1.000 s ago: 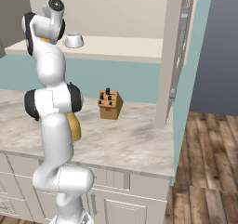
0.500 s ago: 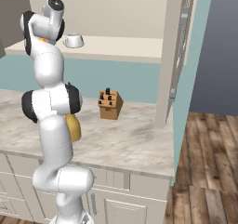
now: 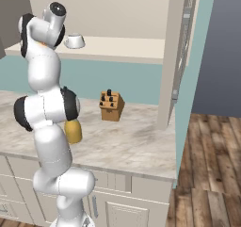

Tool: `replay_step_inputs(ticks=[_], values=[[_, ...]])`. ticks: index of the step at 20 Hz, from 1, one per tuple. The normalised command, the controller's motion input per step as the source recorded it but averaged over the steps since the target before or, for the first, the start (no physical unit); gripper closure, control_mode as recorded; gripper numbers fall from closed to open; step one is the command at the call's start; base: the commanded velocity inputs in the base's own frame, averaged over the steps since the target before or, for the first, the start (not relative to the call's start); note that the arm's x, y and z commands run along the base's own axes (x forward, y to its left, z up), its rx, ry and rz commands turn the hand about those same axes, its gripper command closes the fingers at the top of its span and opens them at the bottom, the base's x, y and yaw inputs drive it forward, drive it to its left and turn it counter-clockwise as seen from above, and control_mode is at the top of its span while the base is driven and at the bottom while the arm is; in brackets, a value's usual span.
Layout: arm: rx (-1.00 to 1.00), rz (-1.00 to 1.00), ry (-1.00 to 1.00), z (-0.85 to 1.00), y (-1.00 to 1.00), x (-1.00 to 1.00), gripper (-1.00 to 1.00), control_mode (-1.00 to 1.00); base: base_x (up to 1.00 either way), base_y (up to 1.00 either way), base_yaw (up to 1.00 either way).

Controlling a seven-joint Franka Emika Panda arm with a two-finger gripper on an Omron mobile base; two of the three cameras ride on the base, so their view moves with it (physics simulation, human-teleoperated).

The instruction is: There is a tray on the dining counter. Grab the cup, mug, and pitcher and place them on the tray. The pitcher may be placed next to the tray if it cannot fit the tray.

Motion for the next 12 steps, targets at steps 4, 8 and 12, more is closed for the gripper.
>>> replay_step_inputs(ticks=[4, 8, 12], values=[[0.00, -0.01, 0.00, -0.10, -0.16, -0.50, 1.00, -1.00, 0.00, 0.00, 0.00], [0.00, 0.00, 0.00, -0.04, -0.39, -0.71, 1.00, -1.00, 0.00, 0.00, 0.00], [0.00, 0.00, 0.00, 0.00, -0.45, -0.88, 1.00, -1.00, 0.00, 0.00, 0.00]])
